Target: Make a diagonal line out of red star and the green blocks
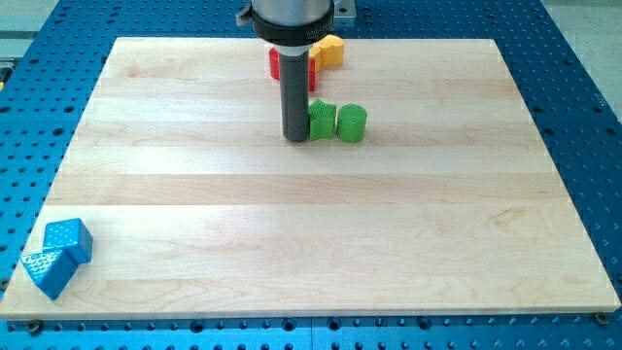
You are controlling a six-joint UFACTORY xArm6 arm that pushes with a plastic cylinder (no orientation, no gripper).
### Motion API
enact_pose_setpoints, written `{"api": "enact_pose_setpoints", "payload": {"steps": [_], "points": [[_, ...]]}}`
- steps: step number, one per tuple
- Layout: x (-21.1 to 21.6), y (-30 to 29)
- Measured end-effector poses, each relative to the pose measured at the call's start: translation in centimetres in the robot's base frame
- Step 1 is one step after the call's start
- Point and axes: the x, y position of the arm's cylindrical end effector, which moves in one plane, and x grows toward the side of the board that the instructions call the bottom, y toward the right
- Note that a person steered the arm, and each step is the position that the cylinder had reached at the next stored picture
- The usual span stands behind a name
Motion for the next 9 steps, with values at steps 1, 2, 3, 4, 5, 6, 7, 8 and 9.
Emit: {"api": "enact_pose_setpoints", "payload": {"steps": [1, 2, 3, 4, 5, 6, 7, 8, 9], "points": [[2.8, 2.5], [3.2, 5.6], [-2.2, 4.8], [-7.2, 2.8], [-6.3, 7.8], [-3.9, 13.4], [-0.1, 15.0], [-0.8, 6.9], [-3.9, 1.9]]}}
